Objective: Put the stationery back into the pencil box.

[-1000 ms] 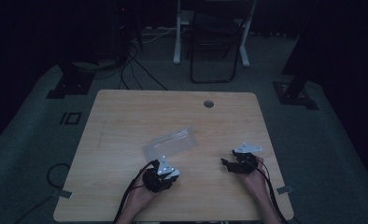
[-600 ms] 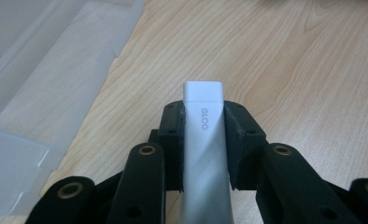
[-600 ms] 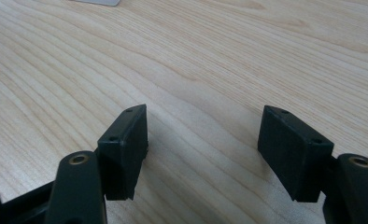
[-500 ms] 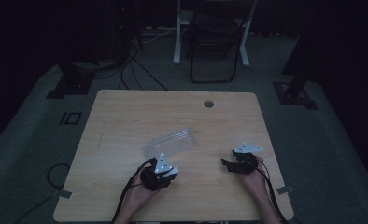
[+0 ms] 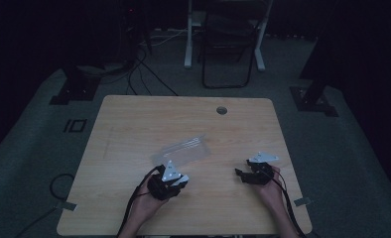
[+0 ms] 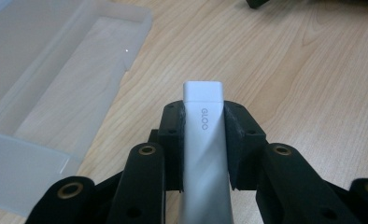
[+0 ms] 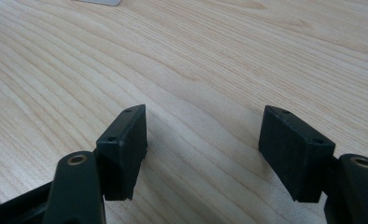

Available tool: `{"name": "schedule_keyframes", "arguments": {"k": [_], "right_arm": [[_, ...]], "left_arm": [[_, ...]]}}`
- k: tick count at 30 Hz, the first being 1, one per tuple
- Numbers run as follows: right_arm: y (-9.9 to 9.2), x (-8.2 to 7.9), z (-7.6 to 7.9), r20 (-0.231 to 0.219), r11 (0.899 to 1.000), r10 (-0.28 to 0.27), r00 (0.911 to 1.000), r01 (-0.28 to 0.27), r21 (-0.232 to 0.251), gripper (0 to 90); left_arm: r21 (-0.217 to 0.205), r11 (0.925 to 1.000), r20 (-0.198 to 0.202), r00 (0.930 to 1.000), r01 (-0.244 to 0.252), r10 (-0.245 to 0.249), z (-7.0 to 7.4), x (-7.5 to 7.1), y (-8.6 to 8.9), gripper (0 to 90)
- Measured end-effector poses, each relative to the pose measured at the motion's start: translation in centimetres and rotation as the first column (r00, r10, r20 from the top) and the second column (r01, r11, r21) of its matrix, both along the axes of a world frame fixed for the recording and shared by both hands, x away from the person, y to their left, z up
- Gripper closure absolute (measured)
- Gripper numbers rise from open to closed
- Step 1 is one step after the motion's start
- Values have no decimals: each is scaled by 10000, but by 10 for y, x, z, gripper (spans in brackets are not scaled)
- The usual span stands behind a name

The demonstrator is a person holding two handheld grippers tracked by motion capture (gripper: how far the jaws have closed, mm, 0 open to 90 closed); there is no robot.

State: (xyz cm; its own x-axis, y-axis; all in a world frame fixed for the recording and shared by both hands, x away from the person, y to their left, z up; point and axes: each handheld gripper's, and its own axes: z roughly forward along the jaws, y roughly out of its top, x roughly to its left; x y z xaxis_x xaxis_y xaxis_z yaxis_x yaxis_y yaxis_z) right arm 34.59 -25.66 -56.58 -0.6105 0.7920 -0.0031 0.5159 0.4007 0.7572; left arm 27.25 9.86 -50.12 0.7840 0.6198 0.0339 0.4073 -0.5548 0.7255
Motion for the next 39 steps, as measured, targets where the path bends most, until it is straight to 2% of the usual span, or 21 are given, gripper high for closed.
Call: {"name": "schedule_keyframes", "arguments": {"k": [26,39], "right_arm": [[0,0,0,-3,10000,-2,10000,2,1,325],[0,0,0,-1,10000,-1,10000,1,2,325]], "left_arm": [[126,9999,424,9991,-84,79,18,17,6,711],[149,9998,509,9986,-145,138,20,26,6,711]]}}
